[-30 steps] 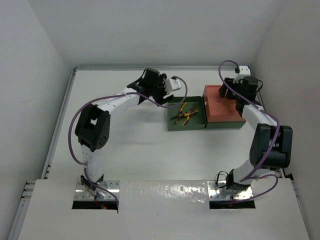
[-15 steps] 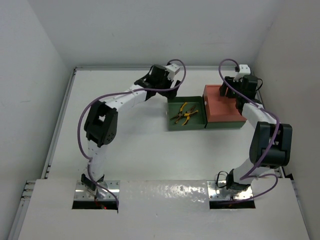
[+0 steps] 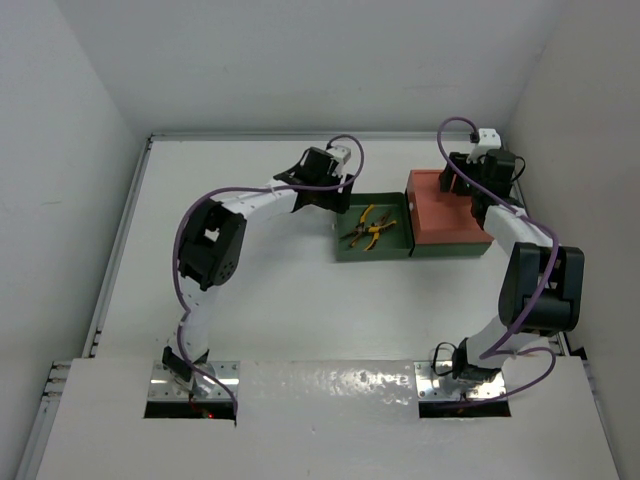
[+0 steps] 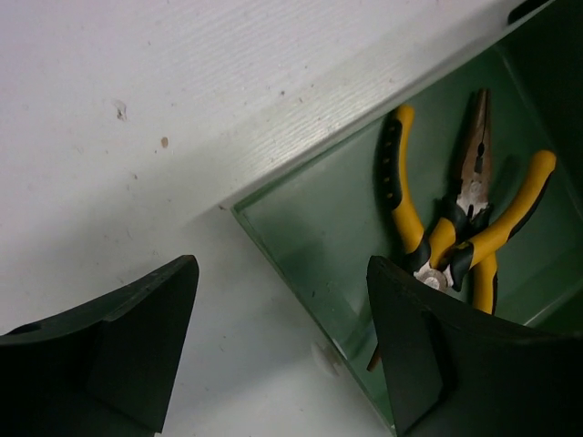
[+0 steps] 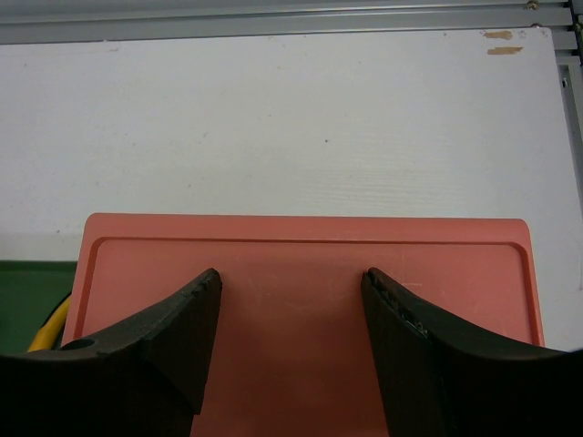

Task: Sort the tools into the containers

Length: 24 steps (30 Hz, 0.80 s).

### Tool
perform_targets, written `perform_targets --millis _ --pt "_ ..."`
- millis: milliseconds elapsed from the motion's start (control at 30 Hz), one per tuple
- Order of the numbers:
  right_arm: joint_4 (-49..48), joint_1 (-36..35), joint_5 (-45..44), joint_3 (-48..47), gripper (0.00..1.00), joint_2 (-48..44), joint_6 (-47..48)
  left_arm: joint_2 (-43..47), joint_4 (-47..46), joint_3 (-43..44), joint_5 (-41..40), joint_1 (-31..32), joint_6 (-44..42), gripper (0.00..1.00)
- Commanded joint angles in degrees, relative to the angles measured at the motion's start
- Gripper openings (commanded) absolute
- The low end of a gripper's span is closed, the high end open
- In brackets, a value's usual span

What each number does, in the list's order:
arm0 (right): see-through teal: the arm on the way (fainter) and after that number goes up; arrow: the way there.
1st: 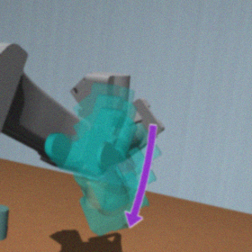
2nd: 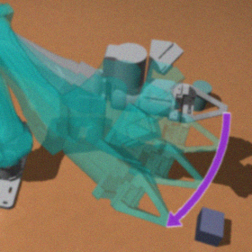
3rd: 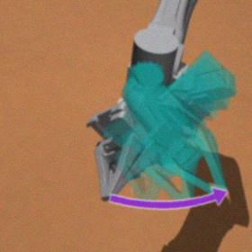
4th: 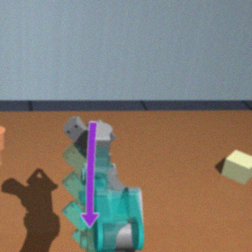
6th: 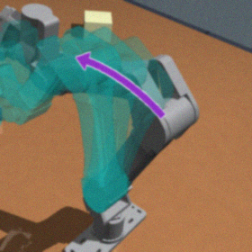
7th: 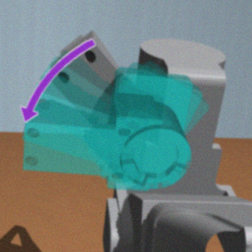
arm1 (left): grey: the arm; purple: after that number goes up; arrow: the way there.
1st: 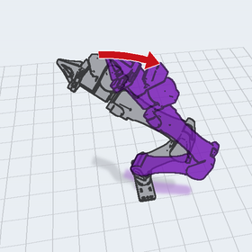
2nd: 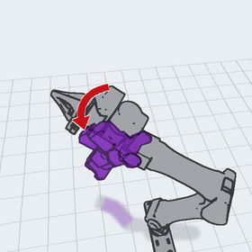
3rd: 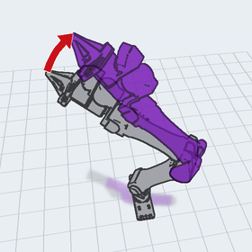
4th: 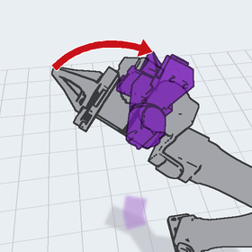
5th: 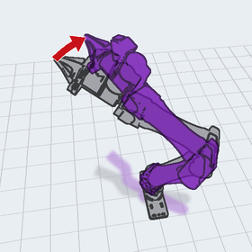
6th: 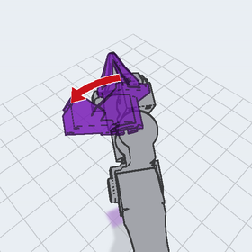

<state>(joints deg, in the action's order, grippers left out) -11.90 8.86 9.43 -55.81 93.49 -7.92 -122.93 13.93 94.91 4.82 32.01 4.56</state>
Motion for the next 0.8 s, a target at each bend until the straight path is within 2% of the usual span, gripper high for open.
perform_targets --millis 0,167,200,233,267,333,467,567,633,767 --pt "22.18 0.28 -2.14 5.36 0.63 6.17 -1.74 0.24 -1.54 -0.95 -0.08 -0.37 2.82 0.71" --pt "21.74 0.19 -2.14 5.54 0.63 6.35 -1.83 -2.12 -1.45 -0.09 0.02 -0.46 3.70 0.69" --pt "21.83 0.28 -2.14 5.54 0.63 6.35 -1.83 -2.57 -1.54 0.27 0.01 -0.37 3.97 0.66" --pt "21.83 0.28 -2.14 5.63 0.63 6.26 -1.83 -2.92 -1.63 0.62 0.19 -0.37 4.23 0.54" --pt "21.83 0.28 -2.14 5.63 0.63 6.18 -1.75 -3.71 -1.72 1.23 1.15 -0.37 4.84 0.48" --pt "21.83 0.19 -2.22 5.71 0.63 6.17 -1.75 -4.24 -1.98 1.76 1.94 -0.37 6.34 0.43" --pt "21.83 0.19 -2.31 5.80 0.63 6.17 -1.83 -4.95 -2.94 1.68 6.16 -0.54 9.06 0.43" --pt "21.75 0.28 -2.31 5.89 0.63 6.26 -1.92 -5.30 -4.09 1.33 6.78 -0.72 10.64 0.32" --pt "21.66 0.28 -2.31 6.06 0.63 6.26 -1.92 -5.82 -4.09 1.68 8.70 -1.07 12.22 0.18" --pt "21.39 0.28 -2.22 6.15 0.63 6.44 -2.10 -6.79 -4.00 3.26 10.21 -1.25 14.51 0.06"
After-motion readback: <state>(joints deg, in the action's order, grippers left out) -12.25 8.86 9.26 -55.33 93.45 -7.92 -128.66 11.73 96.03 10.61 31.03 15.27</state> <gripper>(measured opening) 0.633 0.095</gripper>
